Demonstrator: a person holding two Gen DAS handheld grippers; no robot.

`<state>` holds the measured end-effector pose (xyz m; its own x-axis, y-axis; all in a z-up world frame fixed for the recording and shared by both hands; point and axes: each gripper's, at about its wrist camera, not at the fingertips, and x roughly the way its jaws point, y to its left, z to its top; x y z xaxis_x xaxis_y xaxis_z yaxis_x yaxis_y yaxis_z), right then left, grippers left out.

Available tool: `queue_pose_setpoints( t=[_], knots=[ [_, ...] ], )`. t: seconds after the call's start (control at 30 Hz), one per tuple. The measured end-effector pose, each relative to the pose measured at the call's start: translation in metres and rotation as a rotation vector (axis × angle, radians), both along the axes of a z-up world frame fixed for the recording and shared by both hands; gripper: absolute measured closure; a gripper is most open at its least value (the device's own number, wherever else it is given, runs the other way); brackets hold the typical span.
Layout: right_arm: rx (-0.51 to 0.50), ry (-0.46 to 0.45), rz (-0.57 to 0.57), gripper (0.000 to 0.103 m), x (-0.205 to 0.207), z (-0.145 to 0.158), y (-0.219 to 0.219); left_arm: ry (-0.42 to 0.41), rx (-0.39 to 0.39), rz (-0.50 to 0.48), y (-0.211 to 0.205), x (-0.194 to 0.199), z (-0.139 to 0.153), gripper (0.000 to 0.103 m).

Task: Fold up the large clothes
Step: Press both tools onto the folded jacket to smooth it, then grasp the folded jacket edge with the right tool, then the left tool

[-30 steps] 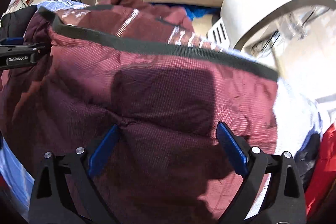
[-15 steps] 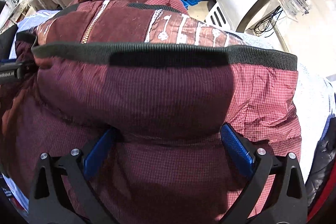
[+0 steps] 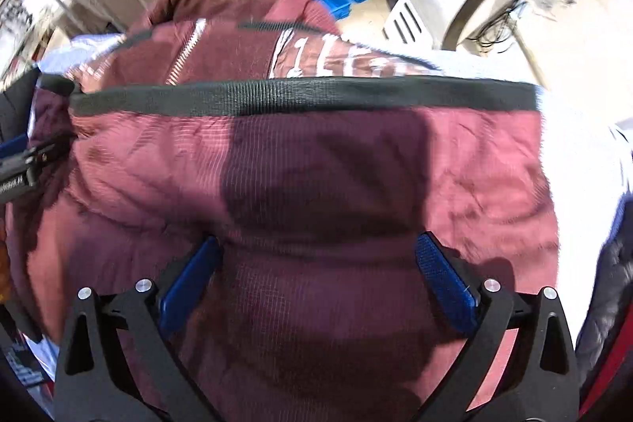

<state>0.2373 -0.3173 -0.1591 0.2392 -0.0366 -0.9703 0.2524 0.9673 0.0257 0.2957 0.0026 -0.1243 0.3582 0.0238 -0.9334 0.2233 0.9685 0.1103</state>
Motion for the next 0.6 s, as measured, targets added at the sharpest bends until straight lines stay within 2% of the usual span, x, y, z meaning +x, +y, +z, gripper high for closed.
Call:
queue_pose_setpoints(
  t=[0.1, 0.2, 0.27, 0.37, 0.47, 0.6],
  knots=[
    [-0.029, -0.102, -0.022, 0.005, -0.027, 0.028, -0.005, -0.017, -0.029, 0.031, 0.025, -0.032, 0.015, 0.006],
    [-0.054, -0.178, -0.052, 0.005, -0.064, 0.050, -0.013, -0.032, -0.013, 0.067, 0.049, -0.066, 0.021, 0.006],
    [-0.064, -0.198, -0.080, 0.005, -0.088, 0.055, -0.023, -0.016, -0.007, 0.094, 0.065, -0.086, 0.019, 0.006],
    [-0.041, -0.179, -0.159, 0.005, -0.125, 0.054, -0.043, 0.008, 0.009, 0.102, 0.078, -0.106, 0.017, 0.006],
    [0.037, -0.150, -0.257, 0.005, -0.156, 0.041, -0.071, 0.028, 0.011, 0.107, 0.084, -0.114, 0.017, 0.006],
    [0.241, -0.185, -0.344, 0.005, -0.175, 0.029, -0.106, 0.034, 0.019, 0.093, 0.081, -0.114, 0.021, 0.006]
  ],
)
